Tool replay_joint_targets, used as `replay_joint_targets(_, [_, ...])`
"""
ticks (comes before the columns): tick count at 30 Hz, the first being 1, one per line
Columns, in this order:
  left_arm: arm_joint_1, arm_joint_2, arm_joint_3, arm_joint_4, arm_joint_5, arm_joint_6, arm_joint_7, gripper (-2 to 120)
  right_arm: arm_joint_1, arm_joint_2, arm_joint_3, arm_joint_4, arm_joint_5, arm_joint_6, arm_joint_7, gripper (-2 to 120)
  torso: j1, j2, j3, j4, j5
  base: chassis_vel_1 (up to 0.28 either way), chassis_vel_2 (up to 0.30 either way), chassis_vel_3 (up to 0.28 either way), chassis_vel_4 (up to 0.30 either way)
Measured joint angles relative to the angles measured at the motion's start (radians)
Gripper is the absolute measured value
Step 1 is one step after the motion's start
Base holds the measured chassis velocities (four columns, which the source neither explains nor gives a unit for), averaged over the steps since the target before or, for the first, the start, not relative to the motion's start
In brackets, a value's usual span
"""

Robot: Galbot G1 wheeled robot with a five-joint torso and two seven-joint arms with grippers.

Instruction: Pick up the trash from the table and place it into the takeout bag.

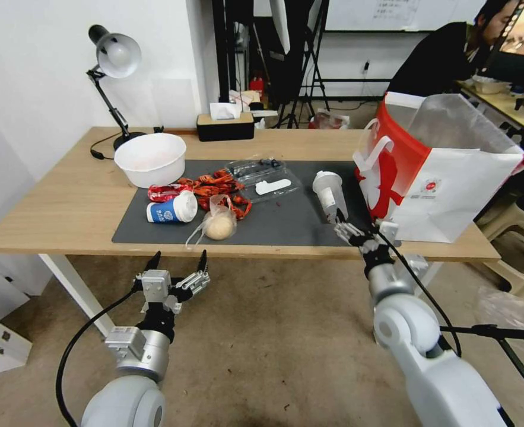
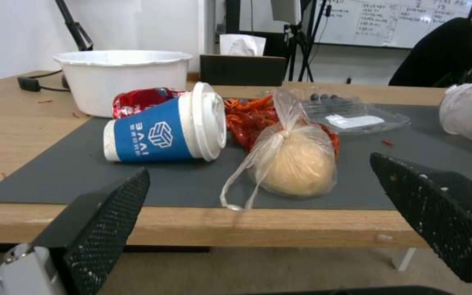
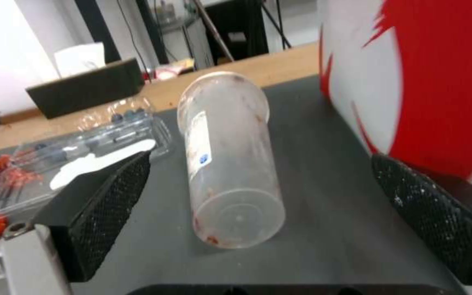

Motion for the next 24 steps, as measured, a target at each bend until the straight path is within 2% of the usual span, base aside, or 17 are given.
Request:
replay_joint_targets(9, [-0.001, -0.002, -0.003, 0.010, 0.003, -0.007, -0.001, 100, 0.100, 0.003, -0.042, -0.064, 0.104, -0.118, 0.067, 100, 0.000, 0.000, 0.000, 0.0000, -0.0001, 0.000, 0.000, 0.000, 0.000])
replay_joint_targets(14, [-0.003, -0.002, -0.004, 0.013, 0.004, -0.008, -0.002, 100, 0.123, 0.012, -0.057, -0.095, 0.125, -0.128, 0.076, 96, 0.000, 0.000, 0.000, 0.0000, 0.0000, 0.000, 0.000, 0.000, 0.000])
replay_joint_targets(21, [-0.003, 0.000, -0.006, 0.019, 0.004, -0.015, -0.003, 100, 0.133, 0.036, -0.066, -0.117, 0.128, -0.125, 0.077, 69, 0.000, 0.000, 0.000, 0.0000, -0.0001, 0.000, 0.000, 0.000, 0.000])
replay_joint_targets(22, [-0.003, 0.000, -0.006, 0.019, 0.004, -0.015, -0.003, 100, 0.133, 0.036, -0.066, -0.117, 0.128, -0.125, 0.077, 69, 0.000, 0.000, 0.000, 0.0000, -0.0001, 0.000, 0.000, 0.000, 0.000])
replay_joint_targets(24, [-0.002, 0.000, -0.007, 0.021, 0.004, -0.017, -0.004, 100, 0.129, 0.040, -0.065, -0.117, 0.125, -0.123, 0.076, 58, 0.000, 0.000, 0.000, 0.0000, -0.0001, 0.000, 0.000, 0.000, 0.000])
